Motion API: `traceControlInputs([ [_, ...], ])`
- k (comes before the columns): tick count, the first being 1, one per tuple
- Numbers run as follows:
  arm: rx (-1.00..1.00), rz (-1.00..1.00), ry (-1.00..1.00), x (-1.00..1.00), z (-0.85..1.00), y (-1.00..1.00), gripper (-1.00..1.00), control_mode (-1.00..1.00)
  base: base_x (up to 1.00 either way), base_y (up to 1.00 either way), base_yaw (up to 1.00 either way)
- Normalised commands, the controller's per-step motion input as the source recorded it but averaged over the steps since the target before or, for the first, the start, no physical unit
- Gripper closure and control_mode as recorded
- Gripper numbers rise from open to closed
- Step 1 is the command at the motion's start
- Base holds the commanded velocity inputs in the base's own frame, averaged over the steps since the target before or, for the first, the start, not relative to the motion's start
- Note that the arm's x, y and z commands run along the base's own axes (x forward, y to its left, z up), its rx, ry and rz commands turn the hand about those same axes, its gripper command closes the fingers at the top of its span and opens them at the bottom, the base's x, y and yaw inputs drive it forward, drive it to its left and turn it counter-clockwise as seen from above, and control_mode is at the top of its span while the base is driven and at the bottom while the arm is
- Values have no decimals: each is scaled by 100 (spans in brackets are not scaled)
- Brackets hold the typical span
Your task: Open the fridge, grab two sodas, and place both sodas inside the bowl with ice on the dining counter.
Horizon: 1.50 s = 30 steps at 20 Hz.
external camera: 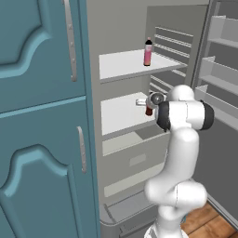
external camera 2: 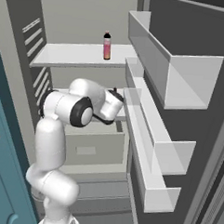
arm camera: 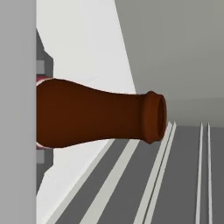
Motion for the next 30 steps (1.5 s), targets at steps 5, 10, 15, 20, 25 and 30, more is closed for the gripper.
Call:
traceControlInputs([
  [5, 0, 0, 4, 1, -5, 0, 100, -100, 0, 0, 0],
  [10, 0, 0, 2, 7, -10, 0, 100, -100, 0, 0, 0],
  [15, 0, 0, -1, -8, -8, 0, 100, -100, 0, 0, 0],
  [20, 0, 0, -6, -50, -1, 0, 100, -100, 0, 0, 0],
  [25, 0, 0, -3, -69, 16, 6, 100, -100, 0, 0, 0],
  [30, 0, 0, 0, -55, 42, 49, 100, -100, 0, 0, 0],
])
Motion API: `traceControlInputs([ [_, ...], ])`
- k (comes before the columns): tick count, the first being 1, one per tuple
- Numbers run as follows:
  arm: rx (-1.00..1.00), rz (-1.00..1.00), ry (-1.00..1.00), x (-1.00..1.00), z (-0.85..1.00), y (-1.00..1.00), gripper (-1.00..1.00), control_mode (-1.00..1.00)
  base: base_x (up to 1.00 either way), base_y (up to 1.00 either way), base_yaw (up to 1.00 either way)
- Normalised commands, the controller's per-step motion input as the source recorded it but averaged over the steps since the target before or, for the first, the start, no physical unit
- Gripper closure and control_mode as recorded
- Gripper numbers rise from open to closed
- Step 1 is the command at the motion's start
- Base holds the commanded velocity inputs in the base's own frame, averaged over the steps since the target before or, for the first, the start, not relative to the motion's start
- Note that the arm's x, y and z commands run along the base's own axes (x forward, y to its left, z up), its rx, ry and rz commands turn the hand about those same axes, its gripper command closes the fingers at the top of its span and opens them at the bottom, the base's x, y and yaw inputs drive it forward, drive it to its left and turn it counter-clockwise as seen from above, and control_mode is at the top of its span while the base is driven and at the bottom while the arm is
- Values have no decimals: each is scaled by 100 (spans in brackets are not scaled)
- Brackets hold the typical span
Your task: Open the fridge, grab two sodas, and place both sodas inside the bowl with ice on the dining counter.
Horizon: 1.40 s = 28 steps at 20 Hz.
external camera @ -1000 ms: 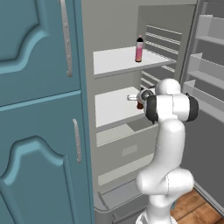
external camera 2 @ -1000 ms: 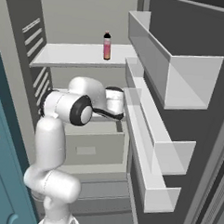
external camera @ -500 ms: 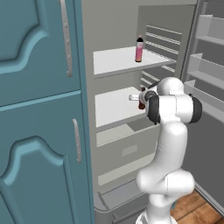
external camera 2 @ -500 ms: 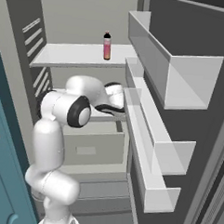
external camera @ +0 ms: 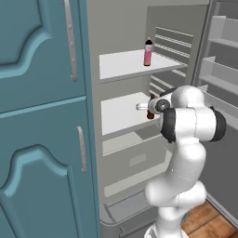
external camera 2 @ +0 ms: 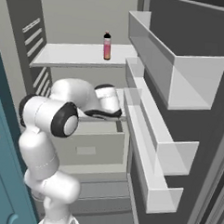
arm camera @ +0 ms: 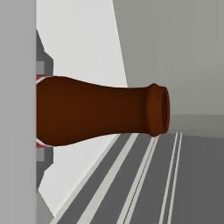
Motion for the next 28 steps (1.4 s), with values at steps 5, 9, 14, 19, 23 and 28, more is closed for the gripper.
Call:
traceControlInputs([
  [5, 0, 0, 3, -30, 83, 36, 100, -100, 0, 0, 0],
  [9, 0, -2, 14, -42, 92, 16, 100, -100, 0, 0, 0],
  [14, 0, -10, 23, -44, 96, 19, 100, -100, 0, 0, 0],
  [19, -2, -17, 25, -26, 100, 34, 100, -100, 0, 0, 0],
  [23, -1, -20, 29, -38, 89, 17, 100, -100, 0, 0, 0],
  [28, 0, -19, 29, -65, 52, 1, 100, -100, 0, 0, 0],
])
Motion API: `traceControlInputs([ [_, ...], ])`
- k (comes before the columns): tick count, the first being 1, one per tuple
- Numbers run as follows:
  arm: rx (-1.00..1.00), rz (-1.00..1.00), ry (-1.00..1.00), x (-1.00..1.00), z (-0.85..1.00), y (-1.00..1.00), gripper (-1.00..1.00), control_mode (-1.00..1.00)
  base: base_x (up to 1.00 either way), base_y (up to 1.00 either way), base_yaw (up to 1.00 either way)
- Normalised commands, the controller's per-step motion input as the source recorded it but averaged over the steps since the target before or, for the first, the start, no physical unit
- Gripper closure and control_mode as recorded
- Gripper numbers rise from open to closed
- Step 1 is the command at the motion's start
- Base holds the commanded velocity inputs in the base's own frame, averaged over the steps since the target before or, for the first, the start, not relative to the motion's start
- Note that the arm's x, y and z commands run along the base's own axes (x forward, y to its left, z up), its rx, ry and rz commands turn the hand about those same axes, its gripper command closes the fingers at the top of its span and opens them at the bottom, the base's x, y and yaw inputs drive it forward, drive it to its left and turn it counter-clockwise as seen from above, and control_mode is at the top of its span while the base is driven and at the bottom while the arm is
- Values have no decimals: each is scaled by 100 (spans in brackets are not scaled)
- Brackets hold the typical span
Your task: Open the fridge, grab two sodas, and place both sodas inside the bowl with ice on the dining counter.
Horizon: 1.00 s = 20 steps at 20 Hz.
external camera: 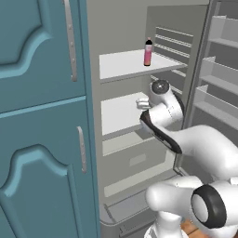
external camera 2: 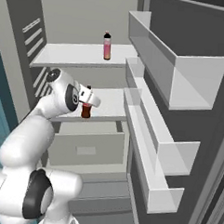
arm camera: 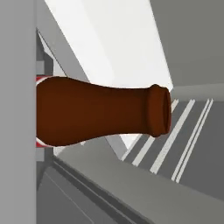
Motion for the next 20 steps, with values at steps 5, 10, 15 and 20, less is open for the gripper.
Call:
traceControlInputs([
  [5, -4, -12, 18, -96, 15, 3, 100, -100, 0, 0, 0],
  [10, -6, -4, 5, -100, 25, 3, 100, -100, 0, 0, 0],
  [15, -3, -1, 1, -97, 31, 0, 100, -100, 0, 0, 0],
  [20, 0, -3, 0, -88, 2, 0, 100, -100, 0, 0, 0],
])
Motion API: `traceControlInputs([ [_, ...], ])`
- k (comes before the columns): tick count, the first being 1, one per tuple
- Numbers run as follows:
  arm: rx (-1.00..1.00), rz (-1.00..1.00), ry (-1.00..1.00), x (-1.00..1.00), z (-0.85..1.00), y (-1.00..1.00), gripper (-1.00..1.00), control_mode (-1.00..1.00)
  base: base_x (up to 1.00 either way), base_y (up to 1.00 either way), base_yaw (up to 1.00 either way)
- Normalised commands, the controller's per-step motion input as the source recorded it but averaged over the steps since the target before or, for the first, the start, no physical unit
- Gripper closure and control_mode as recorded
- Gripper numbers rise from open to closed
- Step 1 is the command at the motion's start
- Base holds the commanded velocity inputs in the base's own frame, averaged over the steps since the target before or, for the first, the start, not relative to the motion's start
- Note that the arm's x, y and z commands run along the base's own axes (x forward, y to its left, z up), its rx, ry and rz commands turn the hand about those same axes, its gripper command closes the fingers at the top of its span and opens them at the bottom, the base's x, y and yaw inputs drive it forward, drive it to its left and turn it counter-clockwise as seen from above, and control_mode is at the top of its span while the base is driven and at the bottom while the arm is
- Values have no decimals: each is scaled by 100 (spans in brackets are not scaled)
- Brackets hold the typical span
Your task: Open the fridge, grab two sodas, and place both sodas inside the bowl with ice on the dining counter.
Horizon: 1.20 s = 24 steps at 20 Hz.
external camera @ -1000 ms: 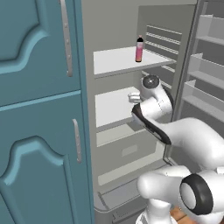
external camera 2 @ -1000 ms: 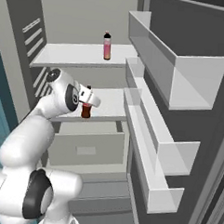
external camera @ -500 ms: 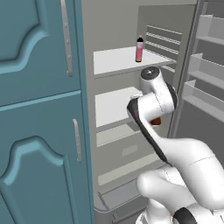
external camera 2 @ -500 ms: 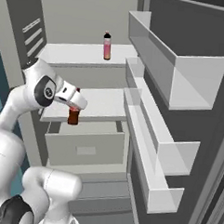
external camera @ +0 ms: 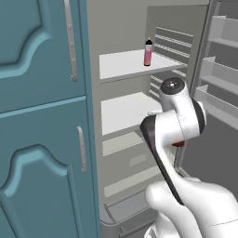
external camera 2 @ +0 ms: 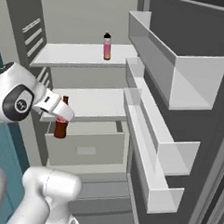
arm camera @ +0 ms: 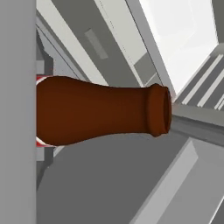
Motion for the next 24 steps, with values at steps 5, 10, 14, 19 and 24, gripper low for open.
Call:
traceControlInputs([
  [5, 0, -7, -6, -96, -3, 0, 100, -100, 0, 0, 0],
  [10, 0, -2, -5, -40, 0, 0, 100, 100, -60, 0, -2],
  [14, 0, 0, 0, 0, 0, 0, 100, 100, -100, 0, -6],
  [19, 0, 0, 0, 0, 0, 0, 100, 100, -100, 1, -15],
  [24, 0, 0, 0, 0, 0, 0, 100, 100, -100, 0, -35],
])
